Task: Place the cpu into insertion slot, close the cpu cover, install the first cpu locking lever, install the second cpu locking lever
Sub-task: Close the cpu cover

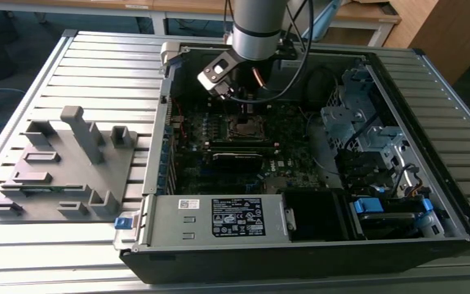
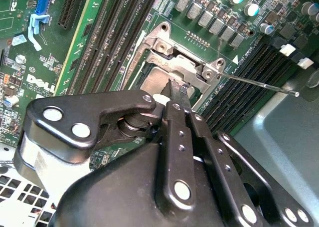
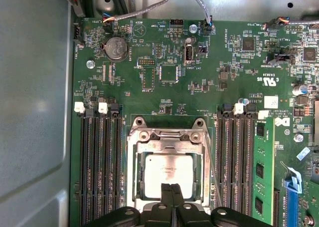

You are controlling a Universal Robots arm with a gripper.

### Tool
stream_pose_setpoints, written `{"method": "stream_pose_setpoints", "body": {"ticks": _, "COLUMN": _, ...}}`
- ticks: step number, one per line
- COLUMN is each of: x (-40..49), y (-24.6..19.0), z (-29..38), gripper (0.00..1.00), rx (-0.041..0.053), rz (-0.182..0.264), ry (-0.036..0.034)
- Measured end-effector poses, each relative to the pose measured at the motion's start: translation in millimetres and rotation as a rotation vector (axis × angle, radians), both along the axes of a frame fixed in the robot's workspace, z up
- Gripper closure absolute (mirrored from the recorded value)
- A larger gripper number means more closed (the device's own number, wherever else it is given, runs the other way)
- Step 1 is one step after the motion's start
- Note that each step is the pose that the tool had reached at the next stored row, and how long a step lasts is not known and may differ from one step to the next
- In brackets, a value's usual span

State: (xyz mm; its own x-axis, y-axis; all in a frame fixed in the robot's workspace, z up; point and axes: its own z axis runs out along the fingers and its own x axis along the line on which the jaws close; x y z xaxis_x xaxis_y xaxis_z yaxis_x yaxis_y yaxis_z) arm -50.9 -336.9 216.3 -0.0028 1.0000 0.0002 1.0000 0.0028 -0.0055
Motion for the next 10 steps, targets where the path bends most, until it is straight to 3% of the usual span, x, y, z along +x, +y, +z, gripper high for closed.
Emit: {"method": "stream_pose_setpoints", "body": {"ticks": 10, "x": 0.9, "y": 0.0, "z": 0.0, "gripper": 0.90, "rx": 0.0000, "rz": 0.000, "ry": 0.0000}}
